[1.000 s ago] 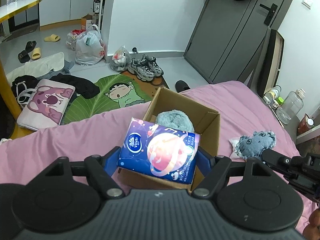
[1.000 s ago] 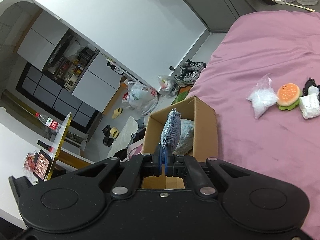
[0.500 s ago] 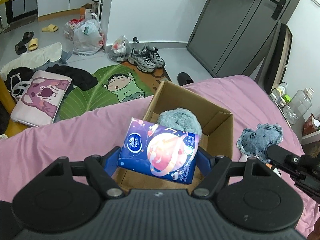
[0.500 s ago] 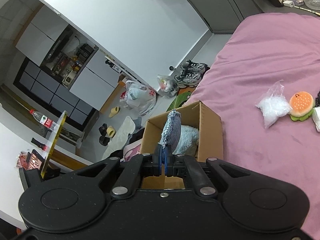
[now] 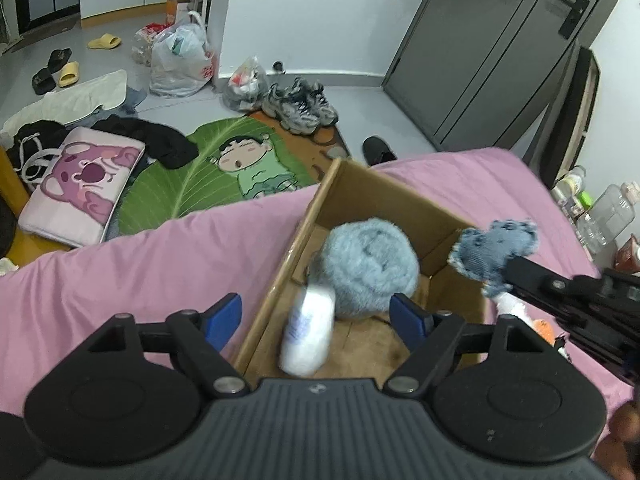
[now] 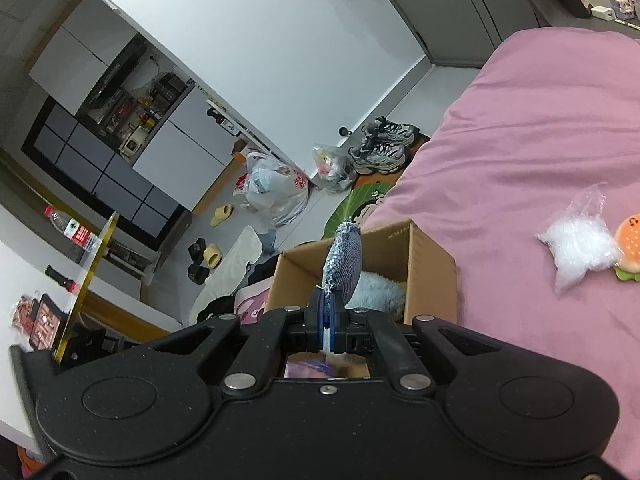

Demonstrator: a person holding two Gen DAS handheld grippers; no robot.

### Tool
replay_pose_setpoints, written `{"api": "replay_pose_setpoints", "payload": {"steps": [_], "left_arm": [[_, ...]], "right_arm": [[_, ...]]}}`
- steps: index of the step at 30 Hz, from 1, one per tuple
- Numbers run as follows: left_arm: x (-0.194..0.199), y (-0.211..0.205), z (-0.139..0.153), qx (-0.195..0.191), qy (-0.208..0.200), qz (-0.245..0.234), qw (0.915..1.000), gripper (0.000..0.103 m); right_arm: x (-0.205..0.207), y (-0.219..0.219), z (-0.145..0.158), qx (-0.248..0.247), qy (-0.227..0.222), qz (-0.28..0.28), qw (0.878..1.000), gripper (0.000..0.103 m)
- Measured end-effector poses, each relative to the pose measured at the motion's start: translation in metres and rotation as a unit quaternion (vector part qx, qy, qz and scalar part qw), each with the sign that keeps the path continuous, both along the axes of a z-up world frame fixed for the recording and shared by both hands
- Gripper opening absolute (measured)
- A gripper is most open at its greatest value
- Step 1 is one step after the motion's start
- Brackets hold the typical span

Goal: Organize soft objects
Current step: 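Drop the tissue pack and cat plush into the box, opening both grippers, then move both grippers away from the box toward the cotton bag and tissue bundle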

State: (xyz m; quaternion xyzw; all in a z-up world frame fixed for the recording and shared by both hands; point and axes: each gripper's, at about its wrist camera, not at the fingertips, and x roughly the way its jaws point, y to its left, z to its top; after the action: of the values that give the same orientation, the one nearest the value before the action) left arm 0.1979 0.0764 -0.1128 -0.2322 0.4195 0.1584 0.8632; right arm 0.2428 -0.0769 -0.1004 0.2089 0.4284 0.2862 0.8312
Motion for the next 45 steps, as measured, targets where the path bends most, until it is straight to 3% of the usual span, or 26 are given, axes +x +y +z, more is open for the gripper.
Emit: {"api": "replay_pose_setpoints", "payload": {"steps": [5, 8, 10, 12, 20, 26, 31, 35, 45], "left_arm": [[-0.002, 0.005, 0.008, 0.010, 0.000, 0.005, 0.9999, 0.082], [-0.004, 0.007, 0.011, 0.013, 0.000, 0.009, 0.9999, 0.082], [-0.006, 0.008, 0.014, 0.014, -0.001, 0.011, 0.9998, 0.082], [-0.008, 0.008, 0.016, 0.014, -0.002, 0.012, 0.9998, 0.082], [-0.019, 0.000, 0.034, 0.011, -0.017, 0.005, 0.9998, 0.084], [-0.024, -0.012, 0.045, 0.016, -0.038, -0.004, 0.9991, 0.090], [-0.026, -0.021, 0.054, 0.032, -0.043, -0.011, 0.9985, 0.094], [-0.027, -0.027, 0.061, 0.033, -0.050, -0.021, 0.9980, 0.095], [-0.020, -0.047, 0.074, 0.043, -0.054, -0.028, 0.9972, 0.095]], "right_arm": [[0.008, 0.007, -0.002, 0.001, -0.002, -0.004, 1.000, 0.003], [0.009, 0.010, 0.001, -0.011, -0.017, -0.011, 1.000, 0.011], [0.009, 0.010, 0.002, -0.022, -0.025, -0.008, 0.999, 0.019], [0.006, 0.008, 0.005, -0.017, -0.025, -0.007, 1.000, 0.036], [-0.007, -0.010, 0.034, -0.005, -0.034, -0.024, 0.999, 0.056], [-0.018, -0.040, 0.059, -0.040, -0.024, -0.037, 0.998, 0.077], [-0.029, -0.063, 0.071, -0.050, -0.011, -0.034, 0.998, 0.083], [-0.035, -0.067, 0.083, -0.080, -0.035, -0.028, 0.996, 0.089], [-0.042, -0.095, 0.104, -0.075, -0.068, -0.039, 0.994, 0.093]]}}
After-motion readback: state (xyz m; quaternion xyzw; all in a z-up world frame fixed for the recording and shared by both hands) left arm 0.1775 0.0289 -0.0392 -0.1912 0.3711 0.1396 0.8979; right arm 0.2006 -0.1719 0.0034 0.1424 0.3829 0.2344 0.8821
